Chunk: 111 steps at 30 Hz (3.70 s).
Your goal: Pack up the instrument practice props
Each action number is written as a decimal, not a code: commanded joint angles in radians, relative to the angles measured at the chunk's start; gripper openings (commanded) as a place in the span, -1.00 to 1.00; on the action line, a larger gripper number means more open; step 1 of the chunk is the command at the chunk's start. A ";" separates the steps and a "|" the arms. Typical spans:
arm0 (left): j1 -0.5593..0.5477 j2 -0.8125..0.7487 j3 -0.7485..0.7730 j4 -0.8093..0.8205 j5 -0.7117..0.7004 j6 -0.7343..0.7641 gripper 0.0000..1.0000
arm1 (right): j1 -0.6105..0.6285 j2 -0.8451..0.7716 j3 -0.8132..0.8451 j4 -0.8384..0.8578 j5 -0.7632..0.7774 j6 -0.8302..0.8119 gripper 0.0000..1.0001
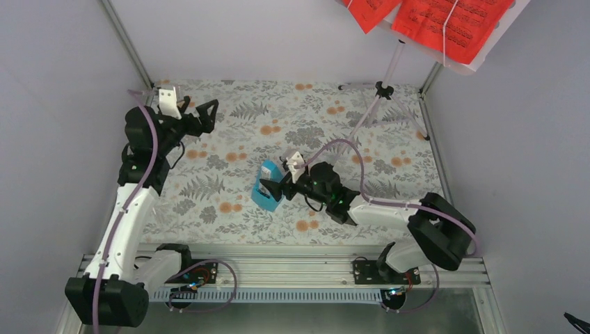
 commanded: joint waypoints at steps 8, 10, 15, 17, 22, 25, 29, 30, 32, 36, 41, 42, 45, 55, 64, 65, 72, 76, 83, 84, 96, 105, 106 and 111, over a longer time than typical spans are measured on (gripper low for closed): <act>0.002 -0.068 -0.017 -0.087 -0.288 0.235 1.00 | 0.043 0.132 0.075 0.108 0.138 -0.103 0.99; 0.002 -0.074 -0.023 -0.087 -0.288 0.245 1.00 | 0.045 0.135 0.072 0.108 0.157 -0.103 0.99; 0.002 -0.078 -0.022 -0.091 -0.306 0.253 1.00 | 0.045 0.125 0.044 0.105 0.174 -0.096 0.96; 0.002 -0.079 -0.024 -0.093 -0.307 0.254 1.00 | 0.045 0.119 0.033 0.105 0.179 -0.093 0.92; 0.002 -0.079 -0.025 -0.094 -0.308 0.254 1.00 | 0.045 0.106 0.010 0.092 0.187 -0.081 0.83; 0.002 -0.079 -0.026 -0.095 -0.308 0.253 1.00 | 0.045 0.093 -0.005 0.093 0.191 -0.077 0.66; 0.002 -0.080 -0.025 -0.094 -0.306 0.251 1.00 | 0.045 0.081 -0.018 0.090 0.190 -0.070 0.57; 0.002 -0.080 -0.026 -0.095 -0.306 0.252 1.00 | 0.046 0.077 -0.020 0.091 0.190 -0.067 0.56; 0.002 -0.080 -0.025 -0.095 -0.306 0.254 1.00 | 0.045 0.075 -0.023 0.091 0.190 -0.063 0.56; 0.002 -0.080 -0.025 -0.096 -0.308 0.255 1.00 | 0.046 0.078 -0.027 0.092 0.188 -0.056 0.51; 0.002 -0.081 -0.025 -0.098 -0.303 0.256 1.00 | 0.045 0.083 -0.025 0.103 0.184 -0.047 0.42; 0.002 -0.080 -0.025 -0.097 -0.303 0.255 1.00 | 0.045 0.084 -0.026 0.106 0.180 -0.045 0.42; 0.003 -0.080 -0.025 -0.098 -0.302 0.254 1.00 | 0.045 0.091 -0.021 0.108 0.178 -0.043 0.39; 0.002 -0.081 -0.025 -0.098 -0.297 0.253 1.00 | 0.042 0.097 -0.019 0.121 0.162 -0.024 0.28; 0.002 -0.082 -0.027 -0.097 -0.292 0.252 1.00 | 0.036 0.104 -0.026 0.139 0.138 -0.002 0.14; 0.002 -0.083 -0.027 -0.098 -0.293 0.253 1.00 | 0.035 0.103 -0.029 0.144 0.134 -0.002 0.14; 0.002 -0.081 -0.025 -0.100 -0.292 0.252 1.00 | 0.027 0.109 -0.045 0.182 0.097 0.021 0.08; 0.002 -0.080 -0.027 -0.099 -0.291 0.252 1.00 | 0.021 0.113 -0.049 0.191 0.084 0.036 0.03; 0.002 -0.078 -0.027 -0.100 -0.291 0.253 1.00 | 0.014 0.118 -0.047 0.194 0.073 0.047 0.00; 0.002 -0.079 -0.027 -0.100 -0.289 0.252 1.00 | 0.012 0.118 -0.046 0.193 0.071 0.049 0.00; 0.002 -0.078 -0.027 -0.101 -0.286 0.251 1.00 | -0.004 0.128 -0.006 0.154 0.060 0.071 0.05; 0.002 -0.078 -0.027 -0.101 -0.285 0.251 1.00 | -0.017 0.141 0.013 0.144 0.051 0.094 0.08; 0.002 -0.077 -0.027 -0.101 -0.285 0.250 1.00 | -0.019 0.142 0.013 0.143 0.050 0.097 0.08; 0.002 -0.078 -0.027 -0.101 -0.283 0.251 1.00 | -0.027 0.145 0.019 0.138 0.042 0.110 0.11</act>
